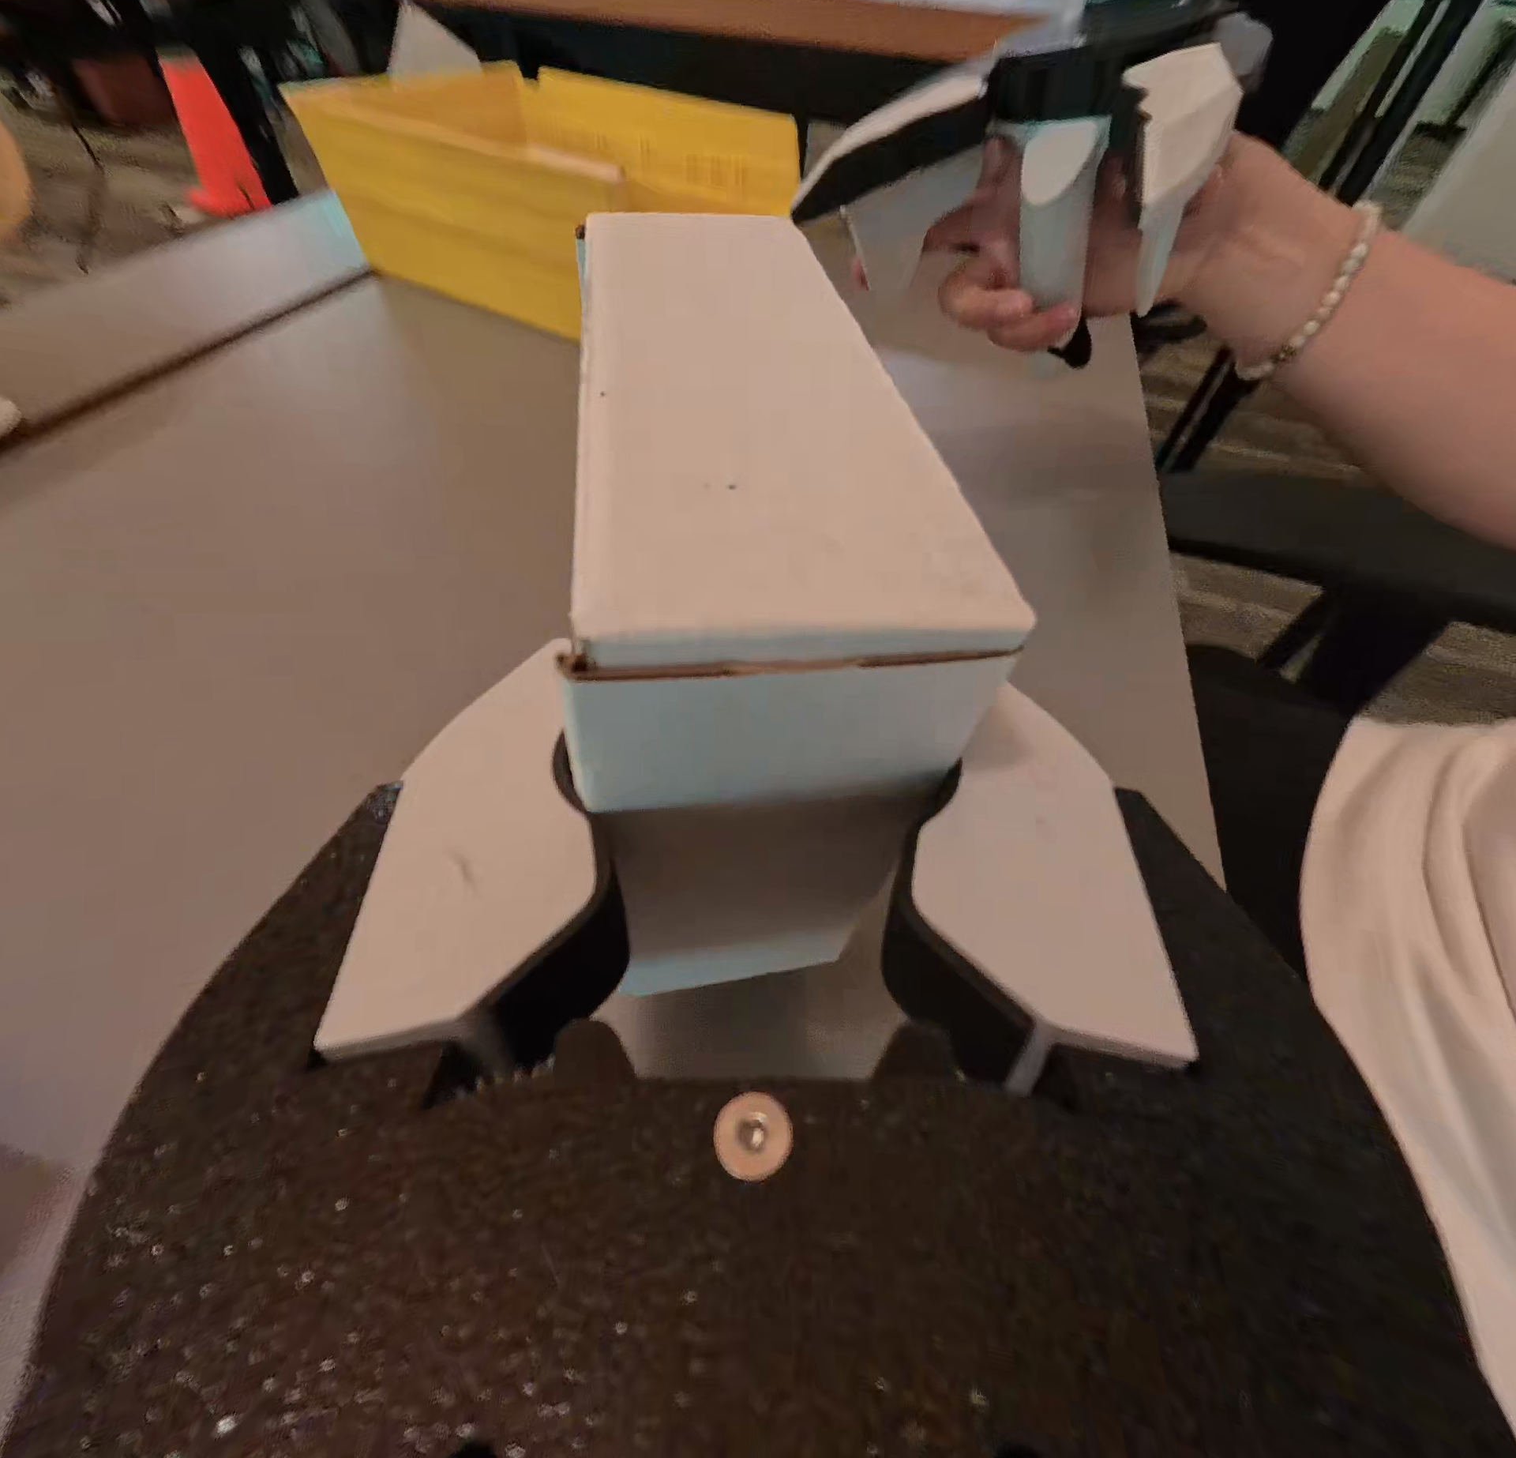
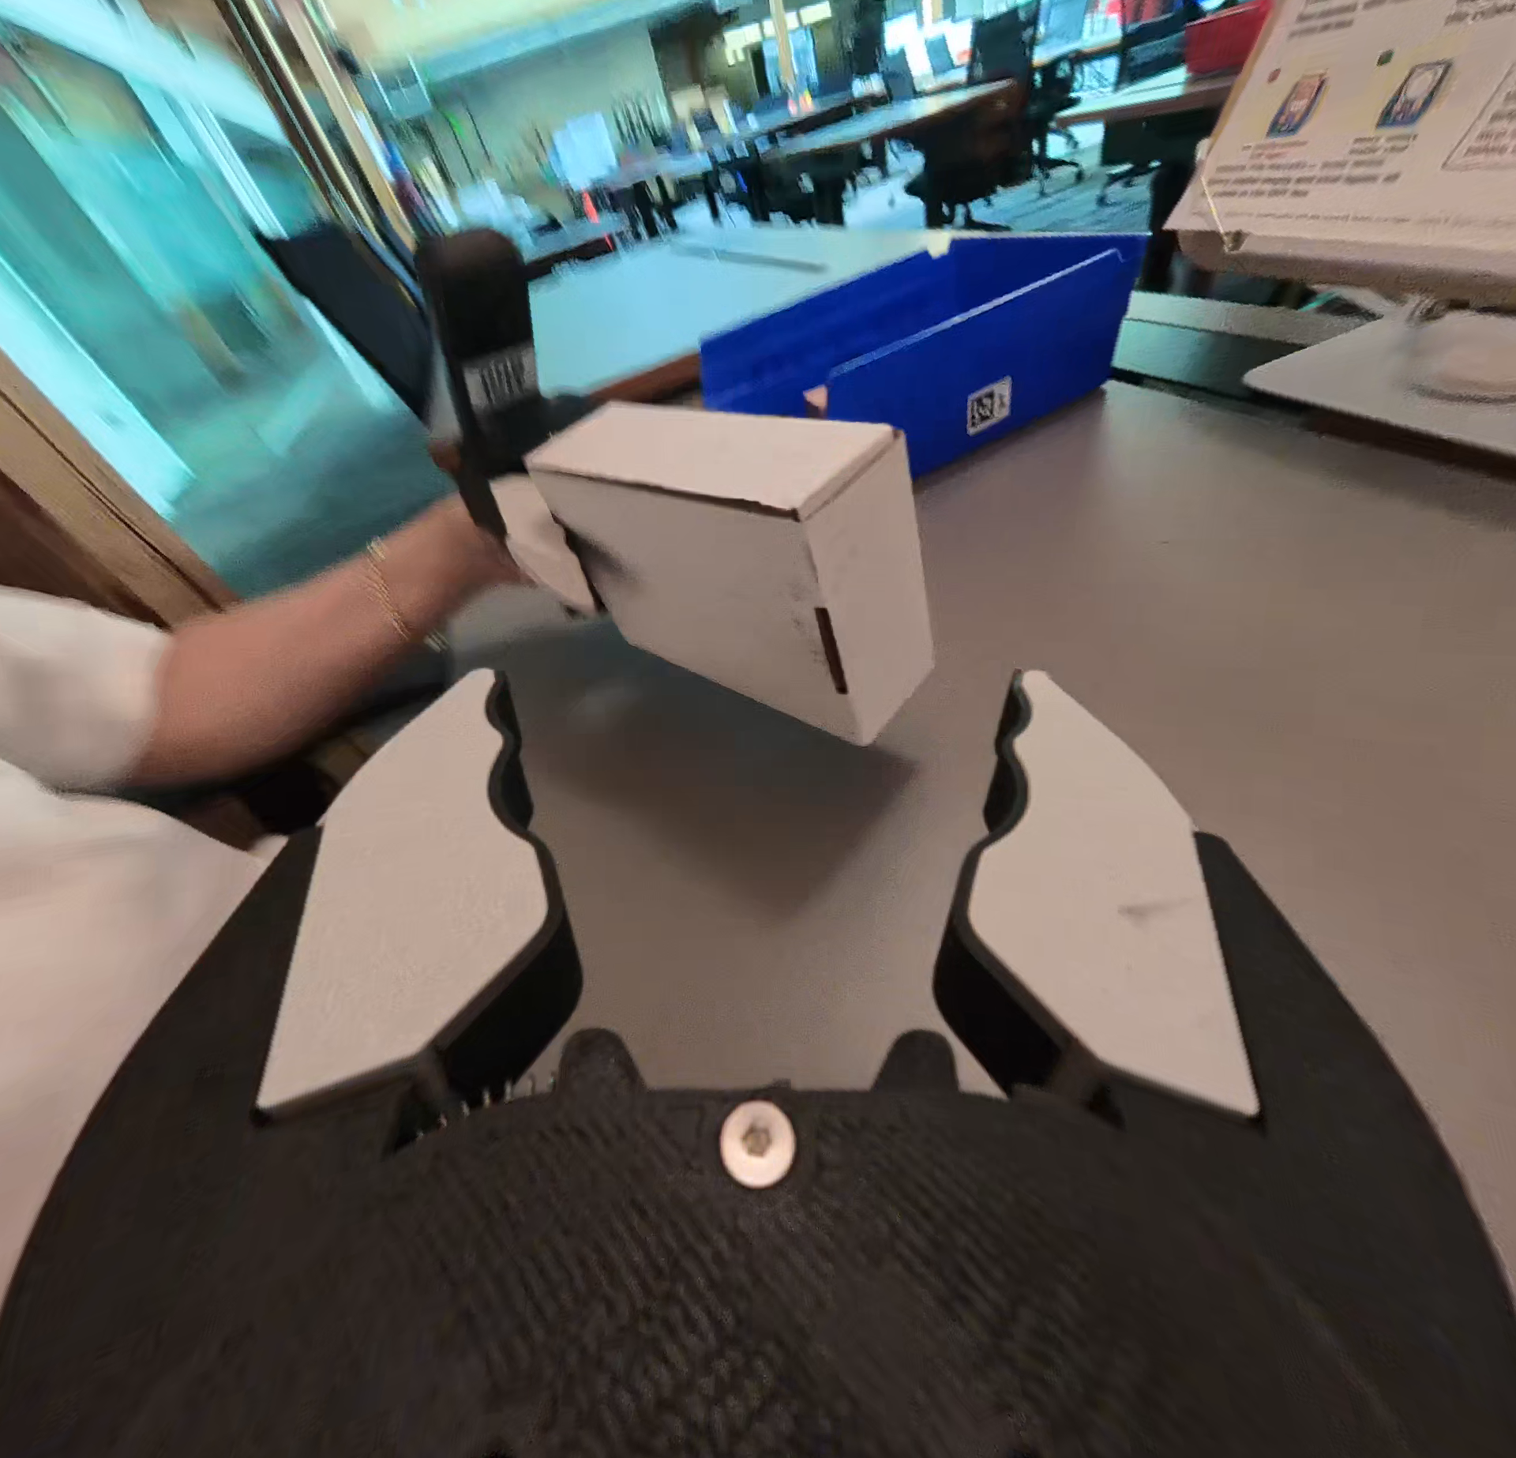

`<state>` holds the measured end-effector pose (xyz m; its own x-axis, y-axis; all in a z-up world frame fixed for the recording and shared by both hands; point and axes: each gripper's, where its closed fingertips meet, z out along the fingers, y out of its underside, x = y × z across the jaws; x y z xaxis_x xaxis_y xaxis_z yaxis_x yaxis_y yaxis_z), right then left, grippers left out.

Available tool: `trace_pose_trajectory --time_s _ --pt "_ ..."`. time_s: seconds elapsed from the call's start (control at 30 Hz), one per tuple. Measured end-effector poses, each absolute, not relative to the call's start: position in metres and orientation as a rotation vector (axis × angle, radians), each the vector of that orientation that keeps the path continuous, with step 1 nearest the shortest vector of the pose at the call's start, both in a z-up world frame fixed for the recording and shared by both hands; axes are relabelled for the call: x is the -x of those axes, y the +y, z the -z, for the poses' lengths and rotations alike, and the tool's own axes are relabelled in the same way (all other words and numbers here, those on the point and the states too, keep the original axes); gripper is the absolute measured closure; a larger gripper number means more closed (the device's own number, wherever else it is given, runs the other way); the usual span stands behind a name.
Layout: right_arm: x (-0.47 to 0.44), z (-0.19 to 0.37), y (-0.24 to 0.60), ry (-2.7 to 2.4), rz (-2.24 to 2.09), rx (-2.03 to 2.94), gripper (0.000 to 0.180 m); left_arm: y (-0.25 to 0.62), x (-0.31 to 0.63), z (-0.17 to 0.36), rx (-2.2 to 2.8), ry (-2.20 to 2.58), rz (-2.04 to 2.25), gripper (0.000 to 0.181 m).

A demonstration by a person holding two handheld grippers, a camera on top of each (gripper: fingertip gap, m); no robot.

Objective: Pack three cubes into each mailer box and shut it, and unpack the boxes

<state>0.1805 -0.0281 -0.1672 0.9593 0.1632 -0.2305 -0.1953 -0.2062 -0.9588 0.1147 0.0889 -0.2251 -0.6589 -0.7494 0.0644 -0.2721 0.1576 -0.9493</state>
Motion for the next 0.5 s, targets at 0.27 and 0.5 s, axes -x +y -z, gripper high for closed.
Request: trace_pose_trajectory --time_s 0.27,0.5 --pt "-0.164 0.207 0.016 -0.166 -0.195 1.853 0.070 0.098 -0.100 0.277 1.083 2.257 1.381 0.104" --pt "-0.167 0.213 0.045 -0.350 0.000 1.921 0.072 0.101 -0.101 0.278 1.114 2.249 1.371 0.103"
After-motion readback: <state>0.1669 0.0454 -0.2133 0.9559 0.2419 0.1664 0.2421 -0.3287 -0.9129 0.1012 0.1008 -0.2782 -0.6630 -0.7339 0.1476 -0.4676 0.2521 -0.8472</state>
